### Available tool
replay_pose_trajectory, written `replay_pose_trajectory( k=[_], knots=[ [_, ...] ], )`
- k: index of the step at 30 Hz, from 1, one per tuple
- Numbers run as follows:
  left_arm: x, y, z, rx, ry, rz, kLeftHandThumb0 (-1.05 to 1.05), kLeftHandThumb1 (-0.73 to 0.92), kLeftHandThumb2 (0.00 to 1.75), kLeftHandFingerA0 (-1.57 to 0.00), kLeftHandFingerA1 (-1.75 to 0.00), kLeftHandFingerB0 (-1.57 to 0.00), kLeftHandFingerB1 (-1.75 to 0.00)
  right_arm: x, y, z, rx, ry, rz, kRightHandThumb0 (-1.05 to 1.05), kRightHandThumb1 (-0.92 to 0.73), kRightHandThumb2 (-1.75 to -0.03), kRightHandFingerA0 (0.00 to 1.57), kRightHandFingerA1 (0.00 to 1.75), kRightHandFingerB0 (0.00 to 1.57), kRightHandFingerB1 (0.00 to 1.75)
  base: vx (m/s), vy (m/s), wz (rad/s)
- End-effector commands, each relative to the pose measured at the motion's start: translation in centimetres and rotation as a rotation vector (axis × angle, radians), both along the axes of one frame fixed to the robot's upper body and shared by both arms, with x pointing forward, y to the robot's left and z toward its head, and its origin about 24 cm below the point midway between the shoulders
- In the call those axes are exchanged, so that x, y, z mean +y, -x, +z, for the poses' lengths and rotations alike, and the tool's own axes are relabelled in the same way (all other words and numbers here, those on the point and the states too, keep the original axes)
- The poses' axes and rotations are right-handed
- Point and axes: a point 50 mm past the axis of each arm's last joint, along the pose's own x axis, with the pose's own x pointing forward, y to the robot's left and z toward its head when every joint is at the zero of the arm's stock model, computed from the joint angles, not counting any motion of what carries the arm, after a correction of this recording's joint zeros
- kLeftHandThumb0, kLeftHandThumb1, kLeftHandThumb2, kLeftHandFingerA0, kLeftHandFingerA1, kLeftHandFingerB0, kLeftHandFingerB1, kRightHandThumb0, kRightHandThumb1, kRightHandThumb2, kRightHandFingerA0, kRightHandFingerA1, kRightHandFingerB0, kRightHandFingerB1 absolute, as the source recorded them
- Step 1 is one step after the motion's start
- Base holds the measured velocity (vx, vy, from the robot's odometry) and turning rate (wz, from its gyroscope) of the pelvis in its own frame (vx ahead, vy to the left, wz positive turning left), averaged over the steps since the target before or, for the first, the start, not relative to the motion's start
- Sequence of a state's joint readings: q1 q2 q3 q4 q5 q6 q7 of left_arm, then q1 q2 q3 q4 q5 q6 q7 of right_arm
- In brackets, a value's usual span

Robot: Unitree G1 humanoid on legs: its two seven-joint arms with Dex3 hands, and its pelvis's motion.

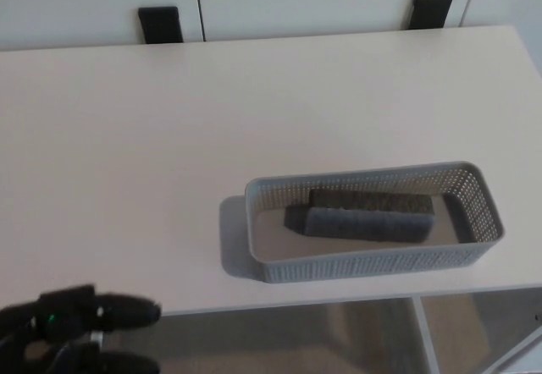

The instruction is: The robot walks towards a desk on which an eraser is kept on the left hand side and a container is kept on the right hand side. The robot picks up the eraser using its left hand and places it in the container.

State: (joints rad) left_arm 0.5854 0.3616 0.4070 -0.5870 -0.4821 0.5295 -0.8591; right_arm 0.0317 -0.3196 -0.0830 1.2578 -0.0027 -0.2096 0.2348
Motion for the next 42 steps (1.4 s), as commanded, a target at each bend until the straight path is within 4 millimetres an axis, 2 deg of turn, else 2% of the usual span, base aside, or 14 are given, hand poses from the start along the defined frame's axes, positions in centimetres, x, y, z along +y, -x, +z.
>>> replay_pose_trajectory(
  k=[1,6,7,8,9,10,11,12,14,15,19,20,21,42],
  knots=[
    [4.2,6.0,-5.8,0.251,0.007,-0.359,-0.57,0.77,1.11,-0.35,-0.53,-0.41,-0.54,-1.2,2.3,0.1,0.077,0.091,0.028,-0.64,-0.54,-0.57,0.37,0.48,0.31,0.32,0.0,0.0,0.0],
    [3.9,7.2,-11.3,0.366,-0.147,-0.214,-0.59,0.71,1.05,-0.4,-0.55,-0.43,-0.54,-1.3,3.7,-0.1,0.113,0.089,0.03,-0.66,-0.54,-0.57,0.36,0.47,0.3,0.31,0.0,0.0,0.0],
    [3.8,7.2,-12.2,0.367,-0.169,-0.19,-0.61,0.88,0.67,-0.48,-0.41,-0.51,-0.4,-1.4,3.8,0.0,0.115,0.091,0.032,-0.65,-0.54,-0.57,0.36,0.47,0.29,0.31,0.0,0.0,0.0],
    [3.6,7.1,-12.9,0.372,-0.184,-0.172,-0.58,0.72,1.07,-0.41,-0.55,-0.42,-0.54,-1.4,4.0,0.0,0.118,0.095,0.028,-0.65,-0.54,-0.57,0.37,0.47,0.3,0.32,0.0,0.0,0.0],
    [3.5,7.0,-13.4,0.375,-0.207,-0.148,-0.59,0.71,1.07,-0.43,-0.55,-0.42,-0.53,-1.5,4.2,0.0,0.12,0.095,0.018,-0.64,-0.53,-0.57,0.36,0.45,0.31,0.32,0.0,0.0,0.0],
    [3.5,6.9,-13.9,0.381,-0.236,-0.105,-0.58,0.7,1.06,-0.45,-0.56,-0.42,-0.53,-1.5,4.4,-0.1,0.123,0.093,0.009,-0.67,-0.43,-0.8,0.32,0.52,0.26,0.44,0.0,0.0,0.0],
    [3.5,6.8,-14.6,0.395,-0.254,-0.056,-0.56,0.7,1.06,-0.46,-0.57,-0.44,-0.54,-1.5,4.7,-0.1,0.128,0.099,0.009,-0.67,-0.43,-0.81,0.35,0.53,0.26,0.44,0.0,0.0,0.0],
    [3.7,6.7,-15.4,0.418,-0.291,0.016,-0.61,0.85,0.65,-0.55,-0.42,-0.53,-0.41,-1.4,4.9,-0.2,0.133,0.105,0.014,-0.63,-0.54,-0.57,0.4,0.44,0.32,0.32,0.0,0.0,0.0],
    [4.0,6.6,-16.1,0.433,-0.343,0.074,-0.61,0.85,0.66,-0.5,-0.42,-0.47,-0.39,-1.2,5.0,-0.3,0.136,0.106,0.013,-0.65,-0.53,-0.57,0.38,0.47,0.32,0.32,0.0,0.0,0.0],
    [4.2,6.2,-17.0,0.447,-0.424,0.148,-0.6,0.68,1.02,-0.41,-0.56,-0.4,-0.53,-1.2,4.9,-0.3,0.131,0.109,0.008,-0.66,-0.53,-0.57,0.38,0.49,0.32,0.33,0.0,0.0,0.0],
    [4.8,5.8,-19.0,0.505,-0.537,0.312,-0.62,0.67,1.0,-0.35,-0.54,-0.35,-0.52,-1.2,4.8,-0.2,0.121,0.124,0.017,-0.68,-0.54,-0.57,0.41,0.5,0.33,0.34,0.0,0.0,0.0],
    [5.1,5.6,-19.5,0.534,-0.589,0.37,-0.62,0.84,0.65,-0.38,-0.41,-0.39,-0.39,-1.1,4.5,-0.2,0.109,0.122,0.017,-0.67,-0.54,-0.57,0.4,0.52,0.33,0.35,0.0,0.0,0.0],
    [5.5,5.5,-20.0,0.567,-0.552,0.478,-0.59,0.84,0.65,-0.32,-0.4,-0.34,-0.38,-1.1,4.3,-0.2,0.104,0.127,0.023,-0.66,-0.55,-0.58,0.4,0.49,0.33,0.33,0.0,0.0,0.0],
    [5.9,3.2,-20.2,0.496,-0.553,0.524,-0.59,0.84,0.65,-0.32,-0.4,-0.34,-0.38,-1.2,1.2,0.3,0.031,0.121,0.016,-0.65,-0.55,-0.57,0.4,0.48,0.32,0.33,0.0,0.0,0.0]
  ],
)
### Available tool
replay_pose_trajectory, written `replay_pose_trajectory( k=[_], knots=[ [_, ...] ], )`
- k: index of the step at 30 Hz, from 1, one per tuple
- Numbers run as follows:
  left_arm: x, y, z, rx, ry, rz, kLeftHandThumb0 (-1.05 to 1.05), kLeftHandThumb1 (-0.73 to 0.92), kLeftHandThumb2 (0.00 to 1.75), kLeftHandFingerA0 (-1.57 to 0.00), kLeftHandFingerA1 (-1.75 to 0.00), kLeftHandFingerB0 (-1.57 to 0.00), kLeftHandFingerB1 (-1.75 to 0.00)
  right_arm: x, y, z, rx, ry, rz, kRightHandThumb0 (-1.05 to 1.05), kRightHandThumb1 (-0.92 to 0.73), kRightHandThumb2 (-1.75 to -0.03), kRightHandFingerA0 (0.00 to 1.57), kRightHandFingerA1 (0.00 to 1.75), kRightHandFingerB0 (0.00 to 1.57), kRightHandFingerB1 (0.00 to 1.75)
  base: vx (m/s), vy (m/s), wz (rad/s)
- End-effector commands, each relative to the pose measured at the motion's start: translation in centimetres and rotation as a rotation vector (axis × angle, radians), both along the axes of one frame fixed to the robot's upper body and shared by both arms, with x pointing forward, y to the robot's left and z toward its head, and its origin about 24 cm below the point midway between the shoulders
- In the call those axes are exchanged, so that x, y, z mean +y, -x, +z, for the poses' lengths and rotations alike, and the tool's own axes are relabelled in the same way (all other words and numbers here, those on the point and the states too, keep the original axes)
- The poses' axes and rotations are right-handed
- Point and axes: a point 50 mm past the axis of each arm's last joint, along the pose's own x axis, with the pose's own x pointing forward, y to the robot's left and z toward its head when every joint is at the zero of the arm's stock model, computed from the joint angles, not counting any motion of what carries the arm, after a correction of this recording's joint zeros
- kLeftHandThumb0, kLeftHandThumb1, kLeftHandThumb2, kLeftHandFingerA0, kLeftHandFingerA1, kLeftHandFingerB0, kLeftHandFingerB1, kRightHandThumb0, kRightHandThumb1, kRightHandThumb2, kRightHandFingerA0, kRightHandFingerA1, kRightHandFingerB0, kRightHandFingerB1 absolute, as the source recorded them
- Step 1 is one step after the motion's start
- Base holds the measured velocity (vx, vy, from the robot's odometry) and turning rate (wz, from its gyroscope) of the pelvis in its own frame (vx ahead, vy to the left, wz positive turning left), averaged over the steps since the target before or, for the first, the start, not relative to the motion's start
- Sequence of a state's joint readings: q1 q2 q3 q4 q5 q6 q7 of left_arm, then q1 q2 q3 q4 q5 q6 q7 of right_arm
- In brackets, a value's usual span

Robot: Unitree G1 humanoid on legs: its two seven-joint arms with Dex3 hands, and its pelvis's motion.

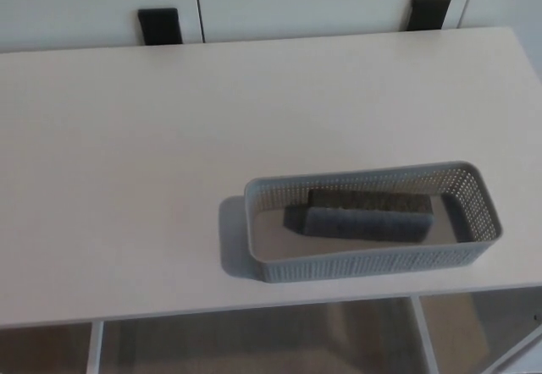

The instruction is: The robot walks towards a desk on which an eraser is kept on the left hand side and a container is kept on the right hand side. The robot picks up the eraser using its left hand and places it in the container.

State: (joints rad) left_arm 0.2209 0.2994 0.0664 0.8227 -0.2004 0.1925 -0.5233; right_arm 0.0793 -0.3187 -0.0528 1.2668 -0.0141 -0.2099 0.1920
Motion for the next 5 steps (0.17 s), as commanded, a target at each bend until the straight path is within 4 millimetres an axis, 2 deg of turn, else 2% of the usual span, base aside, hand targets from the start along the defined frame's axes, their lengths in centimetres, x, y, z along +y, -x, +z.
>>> replay_pose_trajectory(
  k=[1,5],
  knots=[
    [1.43,-2.06,0.01,-0.152,-0.359,-0.072,-0.59,0.84,0.65,-0.32,-0.4,-0.34,-0.38,-1.26,-1.13,0.85,-0.038,0.083,0.016,-0.65,-0.55,-0.57,0.4,0.48,0.32,0.33,0.0,0.0,0.0],
    [1.47,-2.44,0.06,-0.162,-0.364,-0.072,-0.59,0.84,0.65,-0.32,-0.4,-0.34,-0.38,-1.24,-1.38,0.89,-0.045,0.082,0.013,-0.65,-0.55,-0.57,0.4,0.48,0.32,0.33,0.0,0.0,0.0]
  ],
)
